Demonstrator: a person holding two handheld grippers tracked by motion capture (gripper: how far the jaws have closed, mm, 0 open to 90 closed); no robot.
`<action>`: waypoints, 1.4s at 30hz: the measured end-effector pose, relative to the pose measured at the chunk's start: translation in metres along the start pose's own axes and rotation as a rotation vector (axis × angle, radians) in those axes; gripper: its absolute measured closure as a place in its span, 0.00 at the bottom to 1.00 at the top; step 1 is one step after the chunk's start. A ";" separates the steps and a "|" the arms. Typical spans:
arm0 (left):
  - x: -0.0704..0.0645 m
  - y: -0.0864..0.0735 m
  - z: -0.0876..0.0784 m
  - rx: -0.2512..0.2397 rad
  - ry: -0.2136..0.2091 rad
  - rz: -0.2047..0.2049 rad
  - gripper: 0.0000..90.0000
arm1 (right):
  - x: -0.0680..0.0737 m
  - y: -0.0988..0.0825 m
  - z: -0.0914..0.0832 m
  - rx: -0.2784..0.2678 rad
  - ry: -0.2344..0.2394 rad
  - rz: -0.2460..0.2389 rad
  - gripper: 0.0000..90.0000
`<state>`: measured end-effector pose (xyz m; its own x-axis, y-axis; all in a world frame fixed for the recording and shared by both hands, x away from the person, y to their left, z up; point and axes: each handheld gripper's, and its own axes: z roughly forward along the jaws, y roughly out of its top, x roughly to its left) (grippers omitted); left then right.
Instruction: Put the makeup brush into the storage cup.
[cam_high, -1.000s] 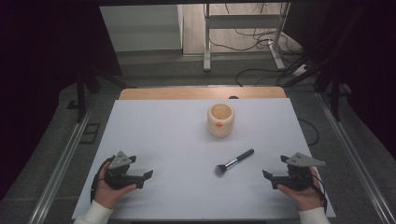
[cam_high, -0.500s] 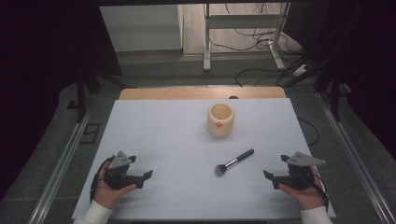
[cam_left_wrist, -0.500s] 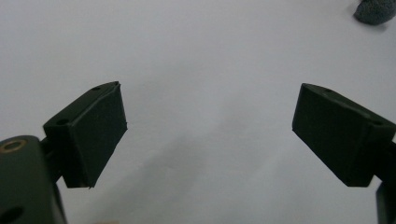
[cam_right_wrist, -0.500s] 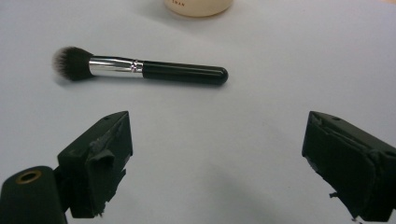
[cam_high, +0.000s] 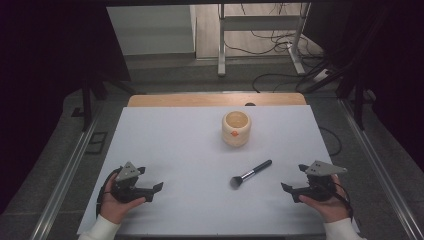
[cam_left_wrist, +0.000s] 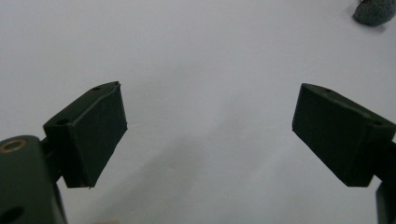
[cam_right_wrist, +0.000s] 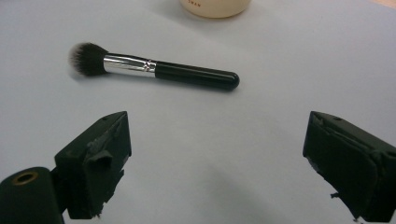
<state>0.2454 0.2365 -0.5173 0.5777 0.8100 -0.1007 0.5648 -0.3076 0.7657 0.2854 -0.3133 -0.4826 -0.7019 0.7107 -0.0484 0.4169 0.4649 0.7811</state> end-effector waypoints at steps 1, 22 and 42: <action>0.000 0.000 0.000 0.001 0.000 0.000 0.12 | 0.000 0.000 0.000 0.001 0.005 -0.003 0.09; 0.000 0.001 0.000 -0.001 -0.004 0.003 0.12 | -0.004 0.020 0.004 0.048 0.090 -0.121 0.09; 0.001 0.001 0.000 0.000 -0.010 -0.001 0.12 | -0.003 0.056 0.024 0.085 0.181 -0.237 0.11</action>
<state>0.2467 0.2374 -0.5164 0.5830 0.8053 -0.1072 0.5652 -0.3072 0.7657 0.3244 -0.2765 -0.4536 -0.8736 0.4750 -0.1056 0.2705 0.6545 0.7060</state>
